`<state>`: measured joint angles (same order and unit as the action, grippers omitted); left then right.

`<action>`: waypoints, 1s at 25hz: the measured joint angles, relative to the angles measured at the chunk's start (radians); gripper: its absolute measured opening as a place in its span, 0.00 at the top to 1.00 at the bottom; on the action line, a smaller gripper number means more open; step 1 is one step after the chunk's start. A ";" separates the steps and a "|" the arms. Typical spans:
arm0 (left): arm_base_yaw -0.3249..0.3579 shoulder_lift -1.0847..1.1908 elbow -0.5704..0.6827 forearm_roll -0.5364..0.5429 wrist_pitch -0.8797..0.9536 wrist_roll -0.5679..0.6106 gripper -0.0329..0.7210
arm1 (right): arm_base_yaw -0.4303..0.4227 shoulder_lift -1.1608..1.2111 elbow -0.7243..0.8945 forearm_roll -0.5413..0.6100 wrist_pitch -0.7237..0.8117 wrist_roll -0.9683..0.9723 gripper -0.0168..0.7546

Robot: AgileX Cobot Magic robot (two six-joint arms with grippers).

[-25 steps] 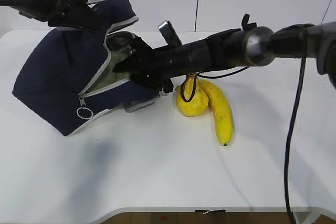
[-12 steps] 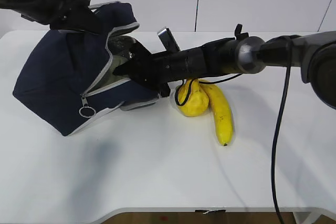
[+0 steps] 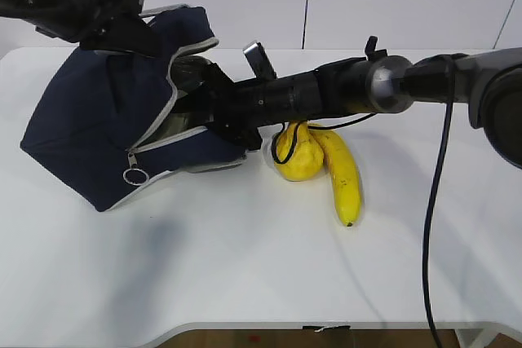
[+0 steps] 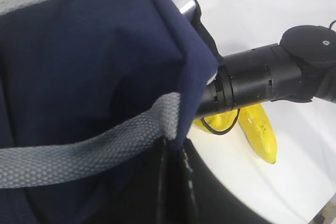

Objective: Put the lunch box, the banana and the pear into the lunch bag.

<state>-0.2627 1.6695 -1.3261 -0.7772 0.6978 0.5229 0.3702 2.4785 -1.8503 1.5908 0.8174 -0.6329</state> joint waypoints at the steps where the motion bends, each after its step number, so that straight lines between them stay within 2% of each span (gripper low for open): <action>1: 0.000 0.000 0.000 0.000 0.000 0.000 0.96 | 0.000 0.000 0.000 -0.005 0.005 0.000 0.35; 8: 0.000 0.000 0.000 -0.004 0.000 0.000 0.96 | -0.013 0.000 -0.001 -0.018 0.082 0.000 0.35; 18: 0.000 0.000 0.000 -0.032 -0.001 0.000 0.96 | -0.085 0.000 -0.001 0.010 0.317 0.000 0.39; 25: 0.000 0.000 0.000 -0.038 -0.001 0.000 0.96 | -0.100 0.000 -0.059 0.015 0.345 0.000 0.40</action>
<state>-0.2627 1.6695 -1.3261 -0.8153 0.6969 0.5229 0.2703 2.4785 -1.9092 1.6062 1.1621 -0.6329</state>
